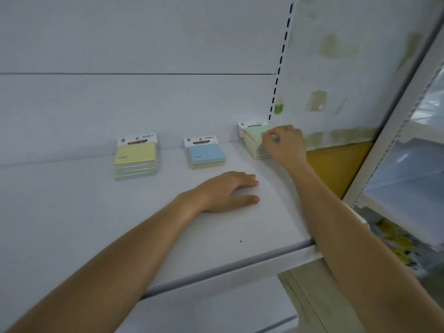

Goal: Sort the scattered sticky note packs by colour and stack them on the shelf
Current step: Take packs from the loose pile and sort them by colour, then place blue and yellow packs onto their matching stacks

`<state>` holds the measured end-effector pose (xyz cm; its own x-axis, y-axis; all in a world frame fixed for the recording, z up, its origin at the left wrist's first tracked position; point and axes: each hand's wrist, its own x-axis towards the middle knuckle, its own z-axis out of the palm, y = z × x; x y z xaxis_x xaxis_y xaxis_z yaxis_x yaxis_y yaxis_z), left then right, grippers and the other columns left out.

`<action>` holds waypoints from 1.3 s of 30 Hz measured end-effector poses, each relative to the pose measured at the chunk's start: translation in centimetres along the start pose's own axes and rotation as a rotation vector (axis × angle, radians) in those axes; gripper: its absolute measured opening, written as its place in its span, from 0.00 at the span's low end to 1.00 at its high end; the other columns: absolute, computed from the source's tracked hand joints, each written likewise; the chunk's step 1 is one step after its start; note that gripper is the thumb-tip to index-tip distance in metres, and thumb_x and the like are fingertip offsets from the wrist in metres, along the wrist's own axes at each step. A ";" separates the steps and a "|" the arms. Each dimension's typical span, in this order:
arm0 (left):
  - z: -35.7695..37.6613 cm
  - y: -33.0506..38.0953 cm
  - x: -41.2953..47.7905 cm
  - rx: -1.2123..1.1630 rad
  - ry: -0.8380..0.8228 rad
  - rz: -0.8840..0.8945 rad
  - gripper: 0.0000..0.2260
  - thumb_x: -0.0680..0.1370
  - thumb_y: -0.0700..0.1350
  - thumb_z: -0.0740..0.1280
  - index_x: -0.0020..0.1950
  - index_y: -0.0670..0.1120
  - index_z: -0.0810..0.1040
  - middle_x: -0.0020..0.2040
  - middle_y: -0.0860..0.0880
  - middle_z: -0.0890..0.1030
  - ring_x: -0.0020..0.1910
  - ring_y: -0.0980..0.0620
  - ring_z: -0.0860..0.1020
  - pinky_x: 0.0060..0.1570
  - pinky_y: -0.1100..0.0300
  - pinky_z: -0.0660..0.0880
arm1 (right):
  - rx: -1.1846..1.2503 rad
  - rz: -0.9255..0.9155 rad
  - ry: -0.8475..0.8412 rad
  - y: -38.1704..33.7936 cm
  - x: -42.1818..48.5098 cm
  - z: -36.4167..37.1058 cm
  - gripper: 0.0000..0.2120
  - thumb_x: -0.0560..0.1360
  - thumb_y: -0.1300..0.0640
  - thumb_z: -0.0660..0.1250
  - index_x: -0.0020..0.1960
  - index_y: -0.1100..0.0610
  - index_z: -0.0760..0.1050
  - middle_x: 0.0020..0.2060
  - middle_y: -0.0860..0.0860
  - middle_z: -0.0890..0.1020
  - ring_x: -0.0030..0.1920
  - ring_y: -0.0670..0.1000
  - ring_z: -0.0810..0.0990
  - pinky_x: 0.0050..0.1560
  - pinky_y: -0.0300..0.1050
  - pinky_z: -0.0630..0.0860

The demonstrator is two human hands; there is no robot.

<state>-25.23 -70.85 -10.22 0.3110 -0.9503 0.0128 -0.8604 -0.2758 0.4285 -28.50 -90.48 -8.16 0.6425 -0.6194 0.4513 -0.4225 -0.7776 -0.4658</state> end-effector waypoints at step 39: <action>-17.6 -25.2 -48.6 0.457 0.556 -0.603 0.17 0.80 0.49 0.57 0.67 0.47 0.71 0.67 0.49 0.74 0.67 0.48 0.69 0.62 0.54 0.68 | 0.137 -0.779 -0.354 -47.0 -23.3 16.0 0.19 0.78 0.54 0.58 0.68 0.53 0.68 0.65 0.55 0.72 0.66 0.59 0.68 0.67 0.52 0.64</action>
<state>-11.53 -15.14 -5.73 0.8029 -0.4556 0.3846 -0.5295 -0.8413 0.1088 -13.37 -37.75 -8.91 0.8876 0.1725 0.4271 0.2871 -0.9323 -0.2201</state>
